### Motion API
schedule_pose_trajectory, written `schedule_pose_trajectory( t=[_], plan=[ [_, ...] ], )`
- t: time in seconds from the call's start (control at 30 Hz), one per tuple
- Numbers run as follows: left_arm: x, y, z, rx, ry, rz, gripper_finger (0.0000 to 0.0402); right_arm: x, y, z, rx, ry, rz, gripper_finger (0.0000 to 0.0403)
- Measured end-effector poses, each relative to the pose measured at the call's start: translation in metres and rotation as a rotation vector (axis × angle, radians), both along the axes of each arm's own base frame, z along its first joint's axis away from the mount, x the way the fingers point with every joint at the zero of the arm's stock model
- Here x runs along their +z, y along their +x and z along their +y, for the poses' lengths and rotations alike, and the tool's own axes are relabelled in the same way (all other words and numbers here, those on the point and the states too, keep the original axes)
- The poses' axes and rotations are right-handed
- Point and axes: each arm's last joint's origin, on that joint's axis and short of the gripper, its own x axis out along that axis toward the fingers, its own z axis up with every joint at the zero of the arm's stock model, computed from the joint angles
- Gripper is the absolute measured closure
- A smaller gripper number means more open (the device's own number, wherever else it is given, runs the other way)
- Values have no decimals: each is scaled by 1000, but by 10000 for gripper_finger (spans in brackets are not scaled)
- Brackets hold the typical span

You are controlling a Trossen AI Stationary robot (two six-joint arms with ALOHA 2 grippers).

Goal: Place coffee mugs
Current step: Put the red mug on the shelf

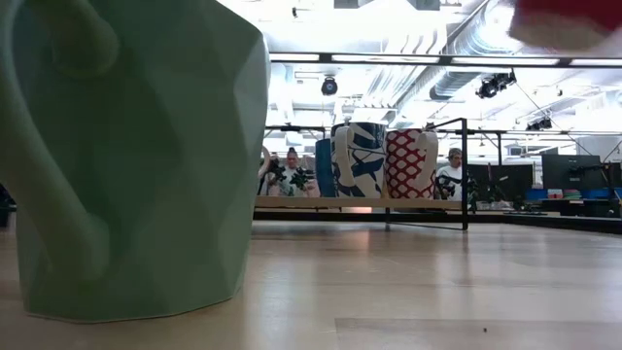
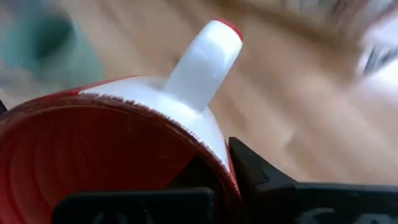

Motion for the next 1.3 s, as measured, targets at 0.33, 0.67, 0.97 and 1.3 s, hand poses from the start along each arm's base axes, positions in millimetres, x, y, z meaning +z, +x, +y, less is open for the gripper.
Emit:
schedule_pose_trajectory(
  t=[0.33,0.67,0.97,1.3],
  plan=[
    [-2,-3,-5,-89,-95,66,268,62,49,-68,98,-277,-157,402],
    [-8,-26,-8,-157,-166,266,268,86,122,-178,235,-370,-166,402],
    [7,-55,9,-185,-126,315,268,105,144,-274,166,-335,-376,403],
    [22,-73,31,-185,-10,253,268,119,142,-334,66,-352,-503,403]
  ],
)
